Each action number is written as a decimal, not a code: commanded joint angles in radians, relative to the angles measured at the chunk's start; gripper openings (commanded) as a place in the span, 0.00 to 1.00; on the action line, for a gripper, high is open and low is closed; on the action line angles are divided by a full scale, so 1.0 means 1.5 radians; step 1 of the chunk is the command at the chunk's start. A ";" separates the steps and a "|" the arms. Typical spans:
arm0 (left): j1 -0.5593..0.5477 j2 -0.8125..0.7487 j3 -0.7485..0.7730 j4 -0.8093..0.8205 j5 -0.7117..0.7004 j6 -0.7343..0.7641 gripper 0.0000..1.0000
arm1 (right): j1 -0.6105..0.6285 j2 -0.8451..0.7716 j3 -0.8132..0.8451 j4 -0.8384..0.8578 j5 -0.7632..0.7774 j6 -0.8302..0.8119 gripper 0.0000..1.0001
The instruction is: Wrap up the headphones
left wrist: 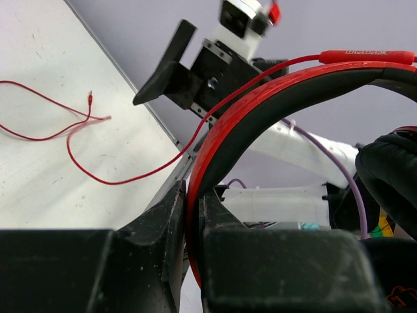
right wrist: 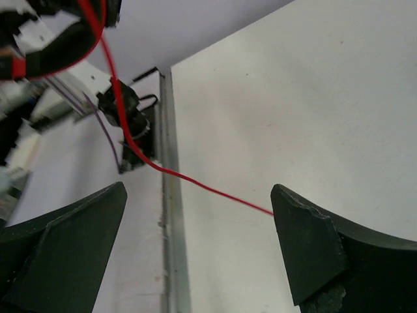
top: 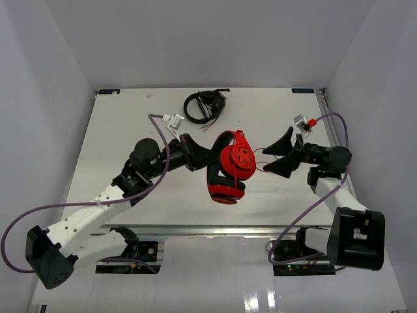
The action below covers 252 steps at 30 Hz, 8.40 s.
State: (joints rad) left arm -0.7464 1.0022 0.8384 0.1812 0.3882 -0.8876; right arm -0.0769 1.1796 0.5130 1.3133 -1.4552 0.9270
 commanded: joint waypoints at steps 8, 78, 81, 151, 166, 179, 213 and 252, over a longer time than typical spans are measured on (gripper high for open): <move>0.007 0.004 0.091 -0.048 -0.018 -0.012 0.00 | 0.003 0.000 0.045 0.330 -0.138 -0.224 0.97; 0.060 -0.037 0.145 -0.156 -0.121 -0.015 0.00 | 0.209 0.044 0.154 -1.008 0.559 -1.365 0.08; 0.063 -0.043 0.158 -0.170 -0.141 -0.014 0.00 | 0.209 0.003 0.136 -1.037 0.529 -1.358 0.08; 0.155 0.253 0.307 -0.233 -0.708 -0.233 0.00 | 0.573 -0.175 0.360 -1.396 0.634 -1.481 0.08; 0.158 0.289 0.335 -0.218 -0.728 -0.224 0.00 | 0.634 -0.129 0.350 -1.385 0.669 -1.505 0.08; 0.159 0.228 0.281 -0.163 -0.642 -0.266 0.00 | 0.634 -0.127 0.323 -1.344 0.714 -1.500 0.08; 0.152 0.315 0.195 -0.207 -0.775 0.036 0.00 | 0.630 -0.169 0.532 -1.329 0.762 -1.506 0.08; -0.014 -0.011 -0.056 -0.055 -0.260 0.356 0.00 | 0.351 -0.066 0.430 -1.074 0.686 -1.224 0.08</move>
State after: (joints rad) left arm -0.7628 1.0395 0.7601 0.0537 -0.0534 -0.3226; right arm 0.4799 1.0691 1.1278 -0.3616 -0.3791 -0.9898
